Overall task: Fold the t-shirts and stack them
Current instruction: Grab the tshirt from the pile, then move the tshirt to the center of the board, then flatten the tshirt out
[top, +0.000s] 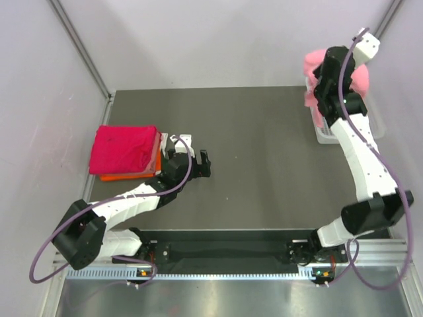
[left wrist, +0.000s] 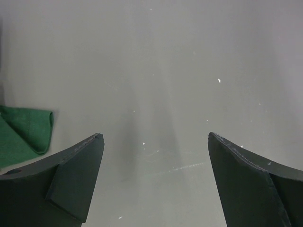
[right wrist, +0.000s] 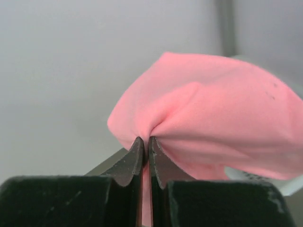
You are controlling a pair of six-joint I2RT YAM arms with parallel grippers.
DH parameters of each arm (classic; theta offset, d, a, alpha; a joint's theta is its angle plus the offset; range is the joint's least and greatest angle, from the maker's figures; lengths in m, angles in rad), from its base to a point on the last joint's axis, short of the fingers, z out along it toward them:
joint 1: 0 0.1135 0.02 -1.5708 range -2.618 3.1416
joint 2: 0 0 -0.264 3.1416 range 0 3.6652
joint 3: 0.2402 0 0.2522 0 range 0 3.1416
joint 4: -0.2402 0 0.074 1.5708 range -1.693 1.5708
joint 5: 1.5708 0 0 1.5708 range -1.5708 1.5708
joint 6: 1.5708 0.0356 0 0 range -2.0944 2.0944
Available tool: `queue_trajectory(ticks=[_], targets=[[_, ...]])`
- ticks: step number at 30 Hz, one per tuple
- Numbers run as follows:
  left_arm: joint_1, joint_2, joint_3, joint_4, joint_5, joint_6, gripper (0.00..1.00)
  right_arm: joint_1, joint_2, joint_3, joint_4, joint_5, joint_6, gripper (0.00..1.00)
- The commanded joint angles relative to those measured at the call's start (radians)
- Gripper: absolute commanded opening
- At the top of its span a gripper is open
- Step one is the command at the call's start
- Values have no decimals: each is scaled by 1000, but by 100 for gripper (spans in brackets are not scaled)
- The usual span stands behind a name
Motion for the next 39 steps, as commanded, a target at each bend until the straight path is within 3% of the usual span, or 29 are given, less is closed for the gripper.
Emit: queue_trajectory(ticks=[1, 5, 7, 8, 9, 10, 11, 13, 16, 22, 24, 26, 31, 39], targets=[[2, -20, 30, 0, -38, -9, 95, 114, -89, 36, 60, -95, -174, 0], [2, -33, 30, -14, -73, -17, 95, 221, -172, -12, 3, -226, -201, 1], [2, -43, 30, -16, -78, -19, 95, 264, -212, -68, -9, -283, -232, 15], [2, -51, 26, -20, -84, -19, 95, 271, -262, -157, -9, -335, -247, 33], [2, -62, 24, -20, -90, -19, 95, 271, -288, -209, -7, -379, -255, 80], [2, -66, 22, -20, -93, -19, 95, 272, -314, -258, -9, -434, -258, 93], [2, -71, 15, -17, -96, -20, 95, 271, -369, -362, 3, -449, -257, 99], [2, -77, 7, -3, -94, -25, 94, 271, -422, -508, 32, -505, -272, 100], [2, -65, 4, 1, -97, -34, 93, 271, -473, -599, 48, -519, -280, 97], [2, -13, 38, -9, -68, -29, 93, 271, -398, -711, 35, -561, -278, 78], [2, -1, 39, -3, -47, -23, 93, 269, -338, -714, 49, -594, -269, 68], [2, 7, 44, 3, -29, -14, 93, 269, -277, -713, 69, -651, -270, 65], [4, 9, 47, -25, -82, -45, 94, 292, -94, -646, 95, -777, -283, 64], [39, -76, -39, 11, -139, -140, 99, 373, 145, -486, 74, -759, -281, 66]])
